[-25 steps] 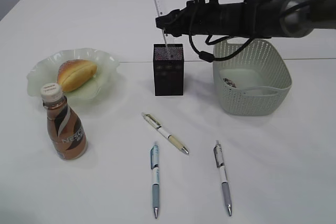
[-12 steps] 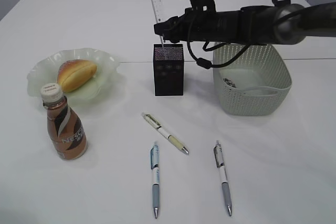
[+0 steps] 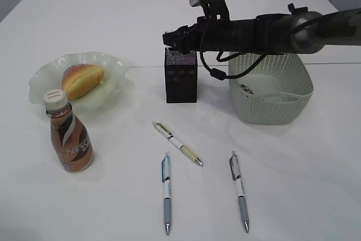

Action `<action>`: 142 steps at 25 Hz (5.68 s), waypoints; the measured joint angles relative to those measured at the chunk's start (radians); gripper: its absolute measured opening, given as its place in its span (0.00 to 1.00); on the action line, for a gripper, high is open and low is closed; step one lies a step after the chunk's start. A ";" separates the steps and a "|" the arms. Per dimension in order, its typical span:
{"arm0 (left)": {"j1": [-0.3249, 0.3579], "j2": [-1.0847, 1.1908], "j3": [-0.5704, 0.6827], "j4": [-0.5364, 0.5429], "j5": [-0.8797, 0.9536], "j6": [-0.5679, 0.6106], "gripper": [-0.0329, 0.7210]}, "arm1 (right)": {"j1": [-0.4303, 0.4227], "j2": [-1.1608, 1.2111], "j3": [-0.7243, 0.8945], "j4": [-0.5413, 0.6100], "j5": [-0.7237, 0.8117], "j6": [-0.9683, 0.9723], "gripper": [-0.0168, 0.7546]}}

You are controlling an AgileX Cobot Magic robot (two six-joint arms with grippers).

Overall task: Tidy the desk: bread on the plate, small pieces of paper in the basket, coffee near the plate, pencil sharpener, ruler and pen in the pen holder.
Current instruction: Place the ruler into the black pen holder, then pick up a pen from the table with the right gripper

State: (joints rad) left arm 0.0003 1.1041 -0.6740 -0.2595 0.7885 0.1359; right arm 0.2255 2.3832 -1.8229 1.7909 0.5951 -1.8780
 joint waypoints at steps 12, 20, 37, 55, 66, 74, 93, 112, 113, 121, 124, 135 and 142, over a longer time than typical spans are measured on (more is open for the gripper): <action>0.000 0.000 0.000 0.000 0.000 0.000 0.62 | 0.000 -0.147 0.000 -0.343 -0.017 0.453 0.55; 0.000 0.000 0.000 0.001 0.000 0.000 0.62 | 0.011 -0.365 0.000 -0.978 0.138 1.110 0.55; 0.000 0.000 0.000 -0.007 0.000 0.000 0.62 | 0.137 -0.676 0.217 -1.577 0.610 1.702 0.51; 0.000 0.000 0.000 -0.018 0.000 0.000 0.62 | 0.137 -0.626 0.581 -1.605 0.473 2.063 0.50; 0.000 0.000 0.000 -0.022 -0.002 0.000 0.62 | 0.193 -0.478 0.571 -1.609 0.366 2.129 0.50; 0.000 0.000 0.000 -0.024 -0.008 0.000 0.62 | 0.198 -0.383 0.488 -1.662 0.358 2.205 0.50; 0.000 0.000 0.000 -0.024 -0.025 0.000 0.62 | 0.198 -0.284 0.469 -1.674 0.347 2.216 0.50; 0.000 0.000 0.000 -0.024 -0.025 0.000 0.62 | 0.198 -0.274 0.467 -1.708 0.337 2.217 0.50; 0.000 0.000 0.000 -0.024 -0.025 0.000 0.62 | 0.198 -0.272 0.467 -1.710 0.337 2.217 0.50; 0.000 0.000 0.000 -0.024 -0.025 0.000 0.62 | 0.198 -0.272 0.467 -1.718 0.337 2.217 0.32; 0.000 0.000 0.000 -0.024 -0.025 0.000 0.62 | 0.198 -0.271 0.463 -1.718 0.339 2.208 0.20; 0.000 0.000 0.000 -0.024 -0.025 0.000 0.62 | 0.198 -0.308 0.461 -1.722 0.346 2.181 0.17; 0.000 0.000 0.000 -0.024 -0.025 0.000 0.62 | 0.198 -0.441 0.445 -1.733 0.286 2.175 0.17</action>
State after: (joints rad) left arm 0.0003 1.1041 -0.6740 -0.2834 0.7634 0.1359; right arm 0.4231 1.9418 -1.3778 0.0579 0.8809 0.2968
